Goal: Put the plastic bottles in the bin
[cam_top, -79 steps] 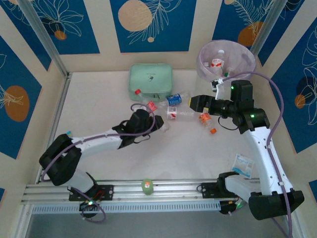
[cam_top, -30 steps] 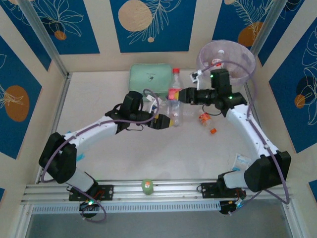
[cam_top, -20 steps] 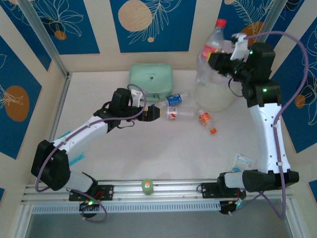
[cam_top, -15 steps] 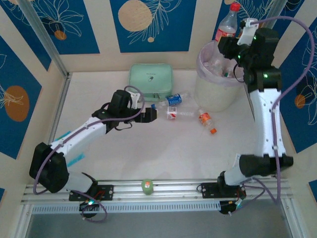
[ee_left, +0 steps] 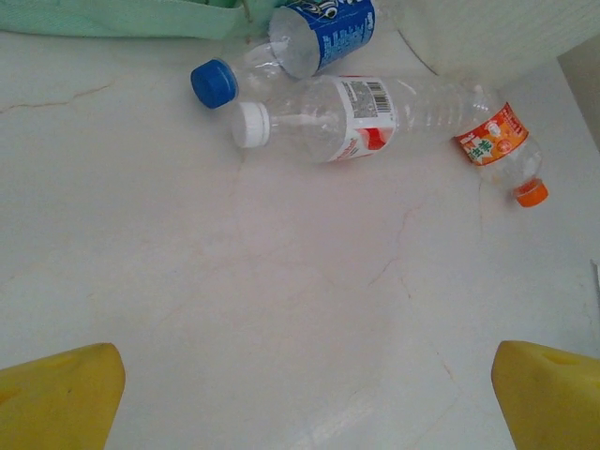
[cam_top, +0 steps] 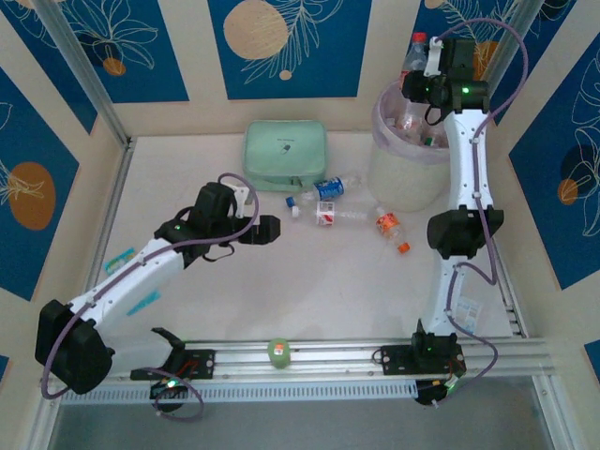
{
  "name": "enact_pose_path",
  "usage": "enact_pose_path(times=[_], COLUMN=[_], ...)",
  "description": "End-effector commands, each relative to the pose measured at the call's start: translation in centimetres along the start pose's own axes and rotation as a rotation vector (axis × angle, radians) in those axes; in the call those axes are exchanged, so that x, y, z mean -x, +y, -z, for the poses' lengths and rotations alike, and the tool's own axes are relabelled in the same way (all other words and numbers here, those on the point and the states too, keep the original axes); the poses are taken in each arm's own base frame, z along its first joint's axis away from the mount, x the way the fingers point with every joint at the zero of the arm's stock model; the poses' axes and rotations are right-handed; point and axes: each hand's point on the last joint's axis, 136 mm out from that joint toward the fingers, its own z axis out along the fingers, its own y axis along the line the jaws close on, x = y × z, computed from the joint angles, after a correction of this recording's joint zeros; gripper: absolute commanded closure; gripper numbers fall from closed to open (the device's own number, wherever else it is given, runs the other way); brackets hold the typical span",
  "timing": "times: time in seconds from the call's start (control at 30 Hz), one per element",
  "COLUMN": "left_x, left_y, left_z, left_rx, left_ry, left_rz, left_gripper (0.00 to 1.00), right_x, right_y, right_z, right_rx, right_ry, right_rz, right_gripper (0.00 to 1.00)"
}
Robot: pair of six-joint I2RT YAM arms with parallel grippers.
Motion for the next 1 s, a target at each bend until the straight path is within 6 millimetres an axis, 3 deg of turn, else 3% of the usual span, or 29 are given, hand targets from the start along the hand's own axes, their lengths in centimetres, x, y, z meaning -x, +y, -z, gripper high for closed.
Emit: enact_pose_path(times=[0.0, 0.17, 0.27, 0.37, 0.57, 0.7, 0.77, 0.97], left_x=[-0.5, -0.5, -0.1, 0.1, -0.2, 0.3, 0.4, 0.0], left_y=[0.6, 0.4, 0.3, 0.2, 0.1, 0.0, -0.1, -0.1], left_z=[0.2, 0.0, 0.0, -0.1, -0.6, -0.5, -0.5, -0.6], left_rx=[0.023, 0.015, 0.018, 0.019, 0.008, 0.009, 0.008, -0.003], left_ry=[0.014, 0.028, 0.025, 0.031, 0.041, 0.030, 0.034, 0.045], left_rz=[-0.029, -0.033, -0.040, -0.043, -0.036, -0.046, -0.050, -0.052], left_gripper=[0.00, 0.00, 0.00, 0.00, 0.00, 0.00, 0.00, 0.00], right_x=[-8.0, -12.8, -14.1, -12.7, -8.0, -6.5, -6.7, -10.8], right_y=[-0.8, -1.3, -1.3, -1.2, -1.4, -1.7, -1.9, -1.4], right_z=[-1.5, -3.5, -4.1, -3.3, 0.7, 2.7, 2.8, 0.3], right_rx=[-0.015, -0.030, -0.022, -0.020, -0.020, -0.027, -0.023, 0.020], right_ry=[0.296, 0.434, 0.466, 0.437, 0.331, 0.285, 0.287, 0.417], right_rz=[-0.032, -0.095, -0.128, -0.131, -0.158, -0.169, -0.182, -0.219], right_gripper=[0.93, 0.93, 0.93, 0.93, 0.92, 0.87, 0.81, 0.69])
